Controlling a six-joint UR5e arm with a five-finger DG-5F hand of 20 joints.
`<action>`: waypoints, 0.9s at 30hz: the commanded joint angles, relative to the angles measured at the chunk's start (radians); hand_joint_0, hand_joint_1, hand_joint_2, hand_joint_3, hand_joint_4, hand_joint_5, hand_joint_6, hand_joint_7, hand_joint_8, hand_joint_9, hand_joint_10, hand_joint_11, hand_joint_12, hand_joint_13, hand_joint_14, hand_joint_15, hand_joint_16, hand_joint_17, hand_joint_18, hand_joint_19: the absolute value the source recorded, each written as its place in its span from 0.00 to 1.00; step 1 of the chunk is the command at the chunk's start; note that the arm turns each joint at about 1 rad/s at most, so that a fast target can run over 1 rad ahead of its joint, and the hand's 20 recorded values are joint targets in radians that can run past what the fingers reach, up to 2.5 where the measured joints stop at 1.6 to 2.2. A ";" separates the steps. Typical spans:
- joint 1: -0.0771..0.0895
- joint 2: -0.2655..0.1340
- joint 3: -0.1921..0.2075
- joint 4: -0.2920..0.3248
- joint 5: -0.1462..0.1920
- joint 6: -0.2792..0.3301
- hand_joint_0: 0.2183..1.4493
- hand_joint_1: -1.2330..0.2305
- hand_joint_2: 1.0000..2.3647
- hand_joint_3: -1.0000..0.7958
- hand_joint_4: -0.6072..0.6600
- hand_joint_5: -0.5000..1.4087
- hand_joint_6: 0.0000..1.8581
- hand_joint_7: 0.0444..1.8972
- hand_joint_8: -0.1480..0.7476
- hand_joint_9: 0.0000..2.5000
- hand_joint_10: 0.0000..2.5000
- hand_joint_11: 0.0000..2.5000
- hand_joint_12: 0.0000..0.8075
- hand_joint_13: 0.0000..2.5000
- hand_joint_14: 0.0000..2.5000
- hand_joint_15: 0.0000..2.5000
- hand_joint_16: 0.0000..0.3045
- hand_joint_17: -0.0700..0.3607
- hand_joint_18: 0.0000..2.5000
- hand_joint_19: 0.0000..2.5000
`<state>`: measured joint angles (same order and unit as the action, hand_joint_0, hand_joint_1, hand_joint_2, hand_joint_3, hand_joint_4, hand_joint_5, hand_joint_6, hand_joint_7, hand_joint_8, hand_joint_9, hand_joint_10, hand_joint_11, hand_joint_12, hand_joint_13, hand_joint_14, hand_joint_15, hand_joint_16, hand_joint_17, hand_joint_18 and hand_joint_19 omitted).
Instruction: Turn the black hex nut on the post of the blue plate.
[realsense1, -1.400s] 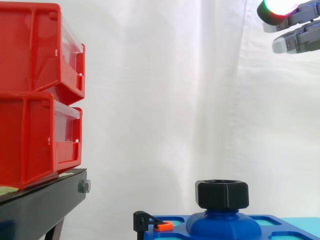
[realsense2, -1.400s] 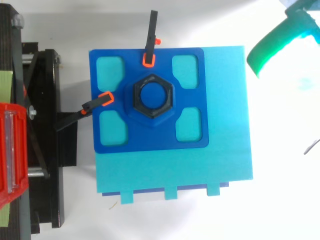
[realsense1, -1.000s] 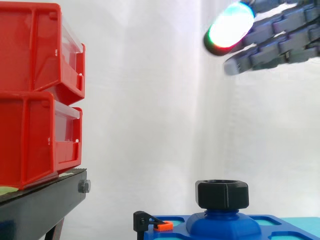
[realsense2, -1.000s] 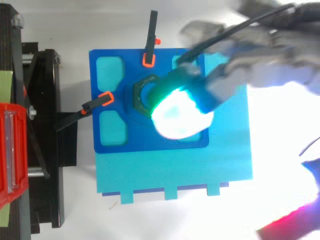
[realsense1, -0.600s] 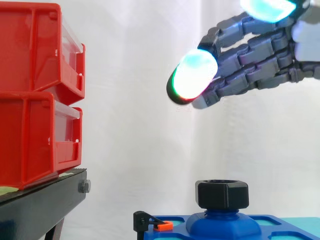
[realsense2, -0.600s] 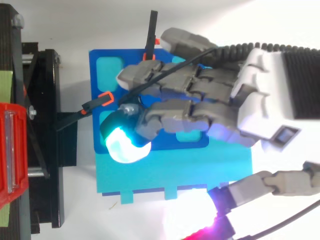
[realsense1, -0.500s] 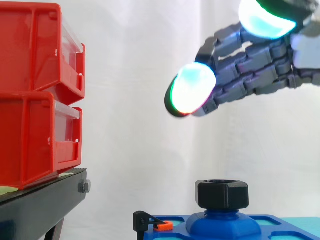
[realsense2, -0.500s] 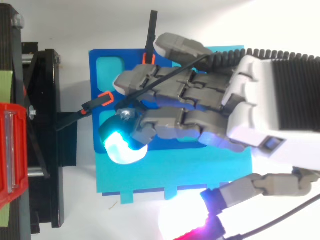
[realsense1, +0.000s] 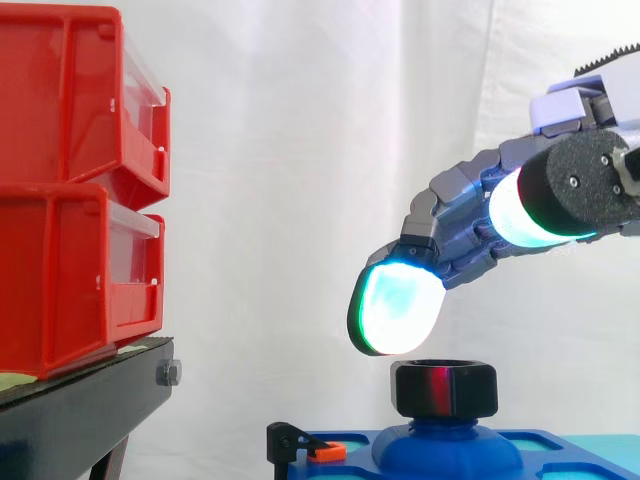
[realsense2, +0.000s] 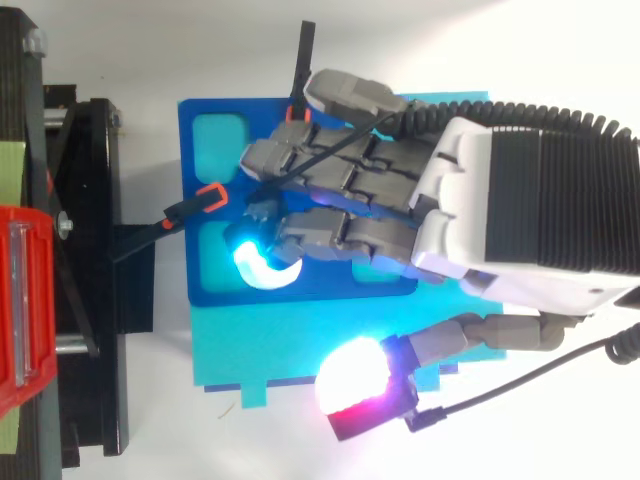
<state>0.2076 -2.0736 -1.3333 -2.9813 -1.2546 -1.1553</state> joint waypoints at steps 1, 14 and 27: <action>-0.008 0.000 0.000 0.004 -0.009 -0.018 0.21 0.63 0.00 0.28 0.63 0.16 0.27 0.40 0.44 0.09 0.00 0.00 0.46 0.08 0.00 0.01 0.20 0.49 0.01 0.02; -0.019 -0.020 0.011 0.007 -0.043 0.023 0.21 0.63 0.00 0.28 0.63 0.15 0.27 0.40 0.43 0.09 0.00 0.00 0.46 0.07 0.00 0.01 0.20 0.48 0.01 0.02; -0.020 -0.022 0.011 0.033 -0.055 0.009 0.21 0.63 0.00 0.28 0.63 0.15 0.27 0.40 0.43 0.09 0.00 0.00 0.46 0.07 0.00 0.01 0.20 0.48 0.01 0.02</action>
<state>0.1872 -2.0952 -1.3218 -2.9504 -1.3038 -1.1411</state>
